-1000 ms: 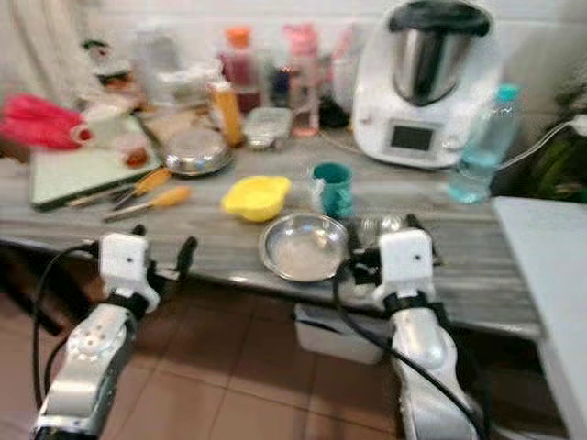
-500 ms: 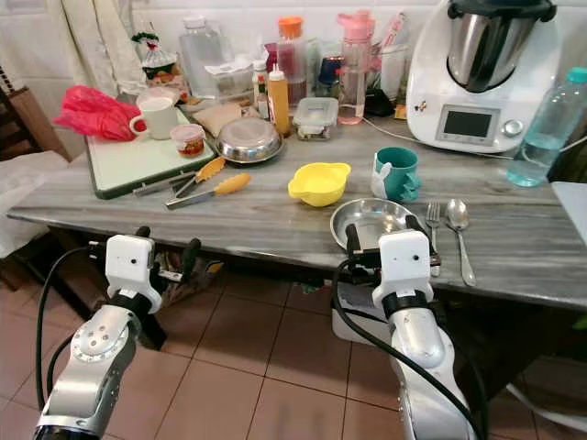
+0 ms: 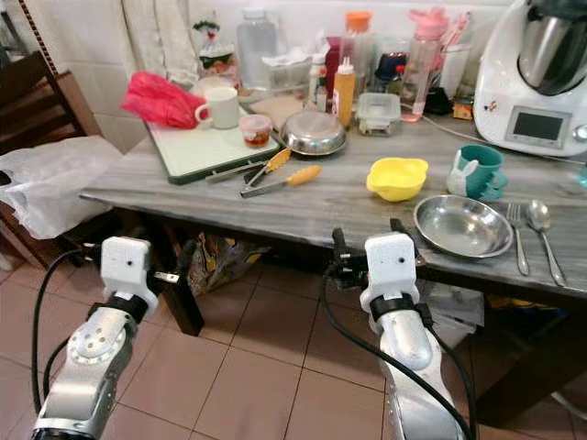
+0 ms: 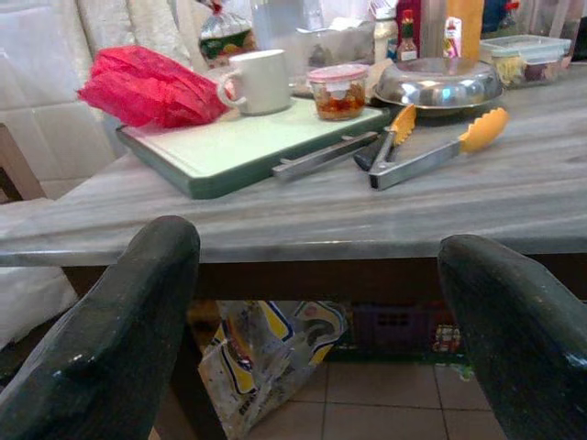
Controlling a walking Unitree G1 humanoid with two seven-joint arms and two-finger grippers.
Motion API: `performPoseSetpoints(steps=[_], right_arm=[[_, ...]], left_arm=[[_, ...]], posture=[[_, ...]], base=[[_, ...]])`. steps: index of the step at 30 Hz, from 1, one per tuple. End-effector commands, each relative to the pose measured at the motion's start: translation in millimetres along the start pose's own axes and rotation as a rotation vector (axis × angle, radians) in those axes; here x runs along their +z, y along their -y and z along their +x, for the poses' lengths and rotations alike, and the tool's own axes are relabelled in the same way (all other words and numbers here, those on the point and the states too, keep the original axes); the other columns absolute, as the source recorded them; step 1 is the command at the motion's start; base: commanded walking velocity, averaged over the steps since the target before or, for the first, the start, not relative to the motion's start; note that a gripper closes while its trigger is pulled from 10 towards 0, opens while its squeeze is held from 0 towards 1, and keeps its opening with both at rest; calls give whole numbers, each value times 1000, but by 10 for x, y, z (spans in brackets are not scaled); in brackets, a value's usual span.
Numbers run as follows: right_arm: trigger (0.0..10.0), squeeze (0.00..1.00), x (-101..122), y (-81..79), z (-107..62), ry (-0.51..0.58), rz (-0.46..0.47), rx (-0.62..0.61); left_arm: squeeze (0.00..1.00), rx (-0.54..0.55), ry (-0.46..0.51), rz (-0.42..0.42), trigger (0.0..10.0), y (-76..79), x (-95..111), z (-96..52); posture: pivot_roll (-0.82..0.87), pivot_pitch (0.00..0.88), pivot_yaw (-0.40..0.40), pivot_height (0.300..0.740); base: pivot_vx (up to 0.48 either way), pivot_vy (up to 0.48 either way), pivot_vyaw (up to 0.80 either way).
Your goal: Setting the table
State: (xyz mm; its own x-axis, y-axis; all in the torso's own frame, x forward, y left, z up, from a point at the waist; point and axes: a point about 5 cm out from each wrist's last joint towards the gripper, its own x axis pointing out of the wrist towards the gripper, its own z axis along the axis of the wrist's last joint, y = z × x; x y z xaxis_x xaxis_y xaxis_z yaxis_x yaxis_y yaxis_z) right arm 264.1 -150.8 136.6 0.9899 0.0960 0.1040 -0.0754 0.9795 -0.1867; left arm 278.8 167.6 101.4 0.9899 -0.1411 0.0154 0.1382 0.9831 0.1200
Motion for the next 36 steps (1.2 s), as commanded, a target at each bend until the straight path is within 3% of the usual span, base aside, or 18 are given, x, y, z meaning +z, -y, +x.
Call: performPoseSetpoints(steps=[1, 9, 12, 17, 23, 29, 32, 34, 36], right_arm=[[10000, 0, -41, 3, -19, -13, -4, 7], [10000, 0, -220, -61, -92, -82, 21, 39], [10000, 0, -350, -84, -127, -140, 57, 43], [10000, 0, -623, -92, -213, -245, 105, 36], [10000, 0, -833, -133, -291, -313, 97, 53], [10000, 0, -1284, -122, -492, -502, 132, 21], [10000, 0, -1599, -109, -652, -663, 190, -23], [10000, 0, -1713, -90, -720, -711, 170, -26], [10000, 0, -1916, -117, -873, -840, 124, 6]], left_arm=[[0, -5, -10, 8, 10000, 1, -40, -19], [0, -58, -95, 22, 10000, 46, -261, -93], [0, -107, -156, -13, 10000, 108, -403, -119], [0, -148, -260, 7, 10000, 148, -694, -158], [0, -176, -348, 20, 10000, 143, -916, -199], [0, -228, -482, 40, 10000, 180, -1170, -268], [0, -245, -610, 66, 10000, 221, -1378, -407], [0, -250, -666, 85, 10000, 244, -1459, -474], [0, -299, -775, 135, 10000, 311, -1588, -611]], posture=[[-32, 0, 32, 740], [-32, 0, 35, 740], [-34, 0, 39, 740], [-42, 0, 43, 740], [-60, 0, 46, 740], [-69, 0, 43, 740], [-91, 0, 48, 740], [-94, 0, 49, 740], [-112, 0, 59, 740]], base=[[0, 0, 0], [0, 0, 0], [0, 0, 0], [0, 0, 0], [0, 0, 0], [0, 0, 0], [0, 0, 0], [0, 0, 0], [0, 0, 0]])
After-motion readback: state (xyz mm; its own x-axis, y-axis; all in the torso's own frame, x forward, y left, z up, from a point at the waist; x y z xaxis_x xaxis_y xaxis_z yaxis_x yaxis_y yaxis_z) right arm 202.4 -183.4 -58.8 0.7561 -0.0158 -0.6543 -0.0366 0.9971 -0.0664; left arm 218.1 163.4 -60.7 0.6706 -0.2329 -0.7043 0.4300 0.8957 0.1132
